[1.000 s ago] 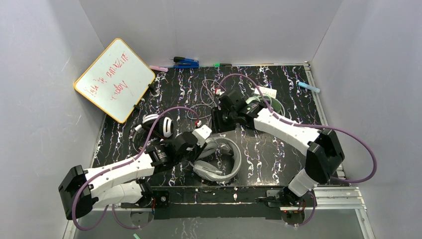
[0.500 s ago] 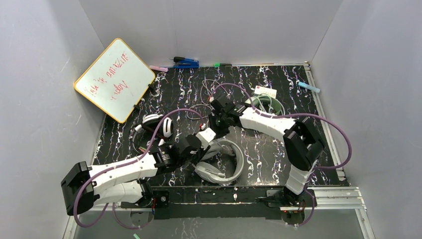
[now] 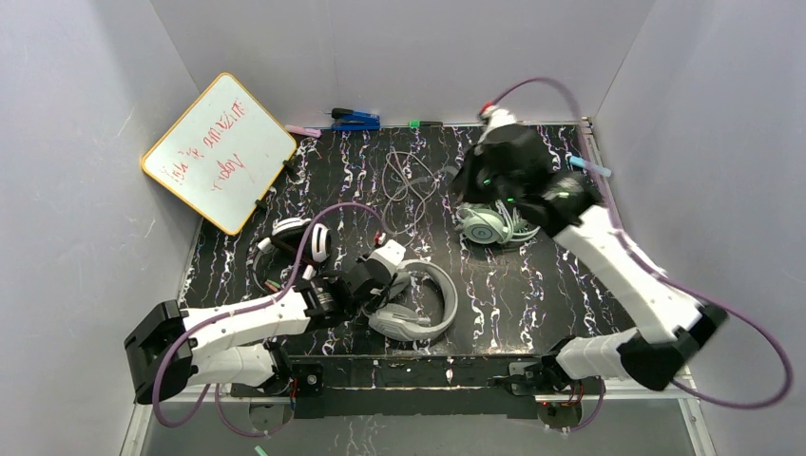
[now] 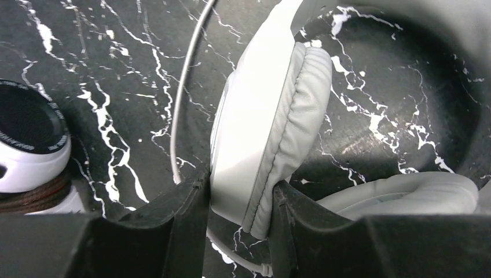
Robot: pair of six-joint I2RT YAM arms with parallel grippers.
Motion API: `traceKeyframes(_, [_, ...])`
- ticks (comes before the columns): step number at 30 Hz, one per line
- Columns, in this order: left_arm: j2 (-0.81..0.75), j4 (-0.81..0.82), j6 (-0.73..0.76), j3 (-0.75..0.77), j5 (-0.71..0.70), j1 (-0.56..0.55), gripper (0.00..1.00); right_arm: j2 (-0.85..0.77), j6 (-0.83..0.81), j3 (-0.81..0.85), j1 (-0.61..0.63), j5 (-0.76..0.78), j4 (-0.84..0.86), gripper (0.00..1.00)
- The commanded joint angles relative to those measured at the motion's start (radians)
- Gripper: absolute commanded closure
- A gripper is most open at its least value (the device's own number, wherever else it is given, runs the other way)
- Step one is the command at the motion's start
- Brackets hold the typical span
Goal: Wrap the headphones
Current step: Pick up the headphones from the center of the board.
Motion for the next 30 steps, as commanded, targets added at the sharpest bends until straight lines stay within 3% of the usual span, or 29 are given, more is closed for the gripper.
traceKeyframes(1, [-0.099,-0.01,-0.049,0.071,-0.124,0.012,0.71,-0.137,-0.007,0.209,-0.032,0.392,-0.2,0.99])
traceKeyframes(4, [-0.199,-0.082,-0.043,0.156,-0.193,0.02,0.7,-0.233,-0.011,0.25,-0.032,0.526,-0.211,0.99])
traceKeyframes(8, [-0.336,-0.195,-0.026,0.329,-0.32,0.024,0.7,-0.324,-0.07,0.253,-0.033,0.399,-0.175,0.99])
traceKeyframes(13, [-0.366,-0.346,-0.004,0.645,-0.491,0.025,0.74,-0.308,-0.106,0.222,-0.032,0.014,-0.197,0.99])
traceKeyframes(16, [-0.305,-0.441,0.006,0.81,-0.518,0.025,0.74,-0.298,-0.121,0.127,-0.033,-0.316,-0.136,0.99])
traceKeyframes(19, [-0.262,-0.471,0.003,0.884,-0.526,0.025,0.73,-0.287,-0.116,0.015,-0.032,-0.613,-0.044,0.99])
traceKeyframes(20, [-0.257,-0.469,-0.001,0.883,-0.525,0.025,0.73,-0.284,-0.11,-0.026,-0.032,-0.661,-0.025,0.91])
traceKeyframes(21, [-0.256,-0.461,-0.006,0.872,-0.524,0.025,0.73,-0.281,-0.11,-0.044,-0.033,-0.673,-0.023,0.74])
traceKeyframes(22, [-0.259,-0.451,-0.015,0.854,-0.521,0.025,0.73,-0.278,-0.109,-0.056,-0.033,-0.638,-0.035,0.54])
traceKeyframes(24, [-0.268,-0.423,-0.027,0.809,-0.504,0.025,0.73,-0.277,-0.104,-0.071,-0.033,-0.5,-0.074,0.28])
traceKeyframes(26, [-0.28,-0.392,-0.025,0.742,-0.469,0.025,0.73,-0.279,-0.103,-0.078,-0.032,-0.418,-0.086,0.17])
traceKeyframes(30, [-0.291,-0.319,0.021,0.63,-0.404,0.025,0.73,-0.28,-0.095,-0.055,-0.032,-0.433,-0.038,0.05])
